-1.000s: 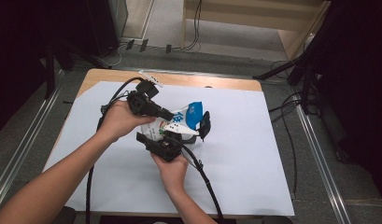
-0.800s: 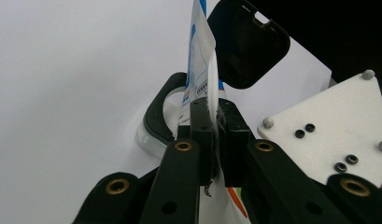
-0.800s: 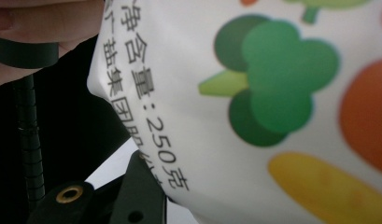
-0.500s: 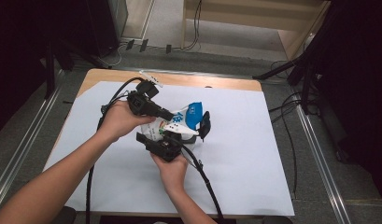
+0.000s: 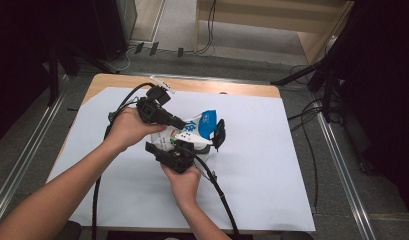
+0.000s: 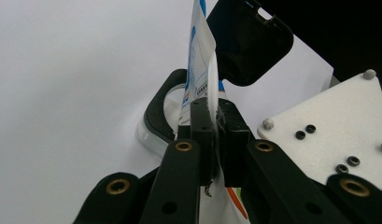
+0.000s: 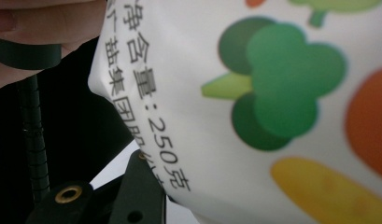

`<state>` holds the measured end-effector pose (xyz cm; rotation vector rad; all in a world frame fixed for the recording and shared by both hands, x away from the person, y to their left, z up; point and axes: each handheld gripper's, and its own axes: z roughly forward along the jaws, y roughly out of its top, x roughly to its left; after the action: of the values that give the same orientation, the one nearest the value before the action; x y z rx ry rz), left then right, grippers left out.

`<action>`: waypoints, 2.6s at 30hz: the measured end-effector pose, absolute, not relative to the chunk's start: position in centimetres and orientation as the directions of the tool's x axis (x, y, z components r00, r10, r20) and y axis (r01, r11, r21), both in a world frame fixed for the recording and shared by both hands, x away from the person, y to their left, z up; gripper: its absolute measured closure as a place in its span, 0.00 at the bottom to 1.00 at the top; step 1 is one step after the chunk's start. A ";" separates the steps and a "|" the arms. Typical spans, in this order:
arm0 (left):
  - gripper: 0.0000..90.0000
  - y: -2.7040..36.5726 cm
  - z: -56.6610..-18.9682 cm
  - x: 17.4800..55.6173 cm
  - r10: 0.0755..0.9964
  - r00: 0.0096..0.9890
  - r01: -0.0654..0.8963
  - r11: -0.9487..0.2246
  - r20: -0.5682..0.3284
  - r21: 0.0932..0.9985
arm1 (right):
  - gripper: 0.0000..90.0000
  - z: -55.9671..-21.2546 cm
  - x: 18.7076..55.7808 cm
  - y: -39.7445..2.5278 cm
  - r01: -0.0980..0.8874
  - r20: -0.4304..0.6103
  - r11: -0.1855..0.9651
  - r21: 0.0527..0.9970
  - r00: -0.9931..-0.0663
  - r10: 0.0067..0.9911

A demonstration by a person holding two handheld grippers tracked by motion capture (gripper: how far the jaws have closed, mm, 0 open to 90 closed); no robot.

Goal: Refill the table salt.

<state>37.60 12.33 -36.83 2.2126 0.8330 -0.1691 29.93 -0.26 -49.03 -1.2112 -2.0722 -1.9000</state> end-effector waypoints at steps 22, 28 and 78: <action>0.99 12.0 -36.5 37.7 0.515 0.780 0.613 -0.517 -0.355 0.597 | 0.77 -48.7 30.0 -0.2 0.583 0.541 -0.077 0.809 -0.687 0.485; 0.99 12.0 -36.5 37.7 0.516 0.780 0.613 -0.517 -0.353 0.598 | 0.77 -48.8 30.0 -0.2 0.587 0.548 -0.081 0.805 -0.685 0.481; 0.99 11.9 -36.3 37.7 0.515 0.780 0.615 -0.524 -0.356 0.590 | 0.77 -48.4 29.9 -0.1 0.586 0.545 -0.077 0.807 -0.688 0.479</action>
<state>37.70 11.93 -36.32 2.2384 0.8347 -0.1760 29.90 -0.07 -48.44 -1.2000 -2.0735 -1.8961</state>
